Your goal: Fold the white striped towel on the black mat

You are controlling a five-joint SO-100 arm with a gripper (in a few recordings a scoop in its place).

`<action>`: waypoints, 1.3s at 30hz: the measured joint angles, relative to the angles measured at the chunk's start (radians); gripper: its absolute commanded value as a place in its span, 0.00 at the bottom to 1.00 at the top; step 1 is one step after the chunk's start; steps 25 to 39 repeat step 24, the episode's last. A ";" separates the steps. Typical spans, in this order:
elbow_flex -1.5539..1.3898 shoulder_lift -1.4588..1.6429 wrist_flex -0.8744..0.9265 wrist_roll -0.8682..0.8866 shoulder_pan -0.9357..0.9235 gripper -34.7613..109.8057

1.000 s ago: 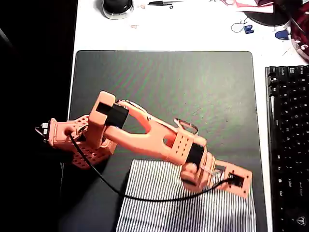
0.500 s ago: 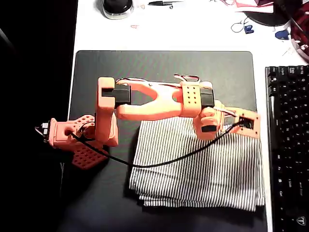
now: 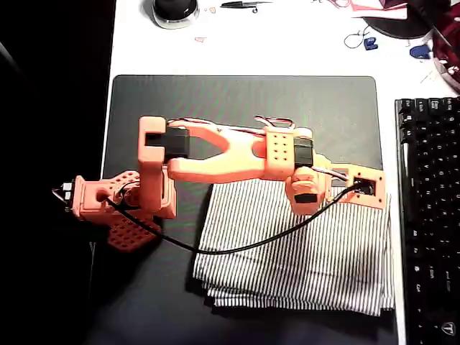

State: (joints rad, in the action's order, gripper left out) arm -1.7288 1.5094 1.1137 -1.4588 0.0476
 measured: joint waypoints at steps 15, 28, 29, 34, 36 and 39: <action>-0.798 0.942 0.043 -0.060 -0.066 0.24; -1.100 1.542 0.244 -0.029 -0.028 0.24; -1.100 1.542 0.244 -0.029 -0.028 0.24; -1.100 1.542 0.244 -0.029 -0.028 0.24; -1.100 1.542 0.244 -0.029 -0.028 0.24; -1.100 1.542 0.244 -0.029 -0.028 0.24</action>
